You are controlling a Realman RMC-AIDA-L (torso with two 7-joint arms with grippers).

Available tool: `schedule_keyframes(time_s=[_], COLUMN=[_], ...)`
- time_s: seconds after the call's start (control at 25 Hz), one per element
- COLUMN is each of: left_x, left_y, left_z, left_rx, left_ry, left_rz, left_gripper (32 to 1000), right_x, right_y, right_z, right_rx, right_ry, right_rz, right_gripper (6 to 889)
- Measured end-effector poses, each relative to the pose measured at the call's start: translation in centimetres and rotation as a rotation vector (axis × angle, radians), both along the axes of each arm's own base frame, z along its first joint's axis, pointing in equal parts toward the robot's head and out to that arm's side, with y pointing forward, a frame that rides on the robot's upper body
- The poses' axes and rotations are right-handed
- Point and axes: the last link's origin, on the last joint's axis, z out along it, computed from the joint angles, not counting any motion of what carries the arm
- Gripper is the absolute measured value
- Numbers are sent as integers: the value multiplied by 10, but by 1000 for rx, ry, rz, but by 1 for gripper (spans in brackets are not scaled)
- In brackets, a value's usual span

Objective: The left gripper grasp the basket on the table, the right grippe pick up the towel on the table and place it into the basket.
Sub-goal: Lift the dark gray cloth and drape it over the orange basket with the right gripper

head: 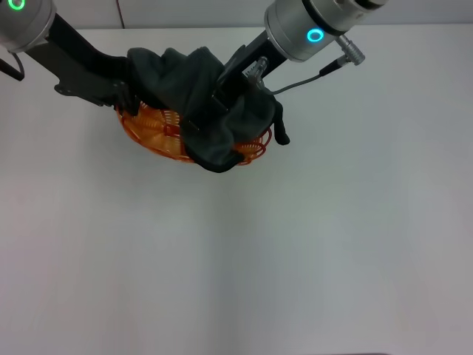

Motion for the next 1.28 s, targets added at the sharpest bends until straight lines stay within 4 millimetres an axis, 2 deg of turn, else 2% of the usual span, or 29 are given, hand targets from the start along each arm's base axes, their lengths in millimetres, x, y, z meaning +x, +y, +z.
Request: schedule_keyframes(time_s=[0.04, 0.28, 0.68, 1.28], left_x=[0, 1, -4, -13], left_y=[0, 0, -1, -3], left_z=[0, 0, 1, 2], left_rx=[0, 1, 4, 7], left_ry=[0, 0, 1, 4], left_rz=[0, -2, 7, 22], left_gripper=[73, 73, 73, 73], right_x=[0, 0, -6, -26], right_y=[0, 0, -3, -21], right_z=[0, 0, 5, 45], right_rx=[0, 1, -3, 49], right_ry=[-1, -7, 1, -81], right_rz=[0, 2, 1, 9], right_gripper=[776, 865, 862, 857])
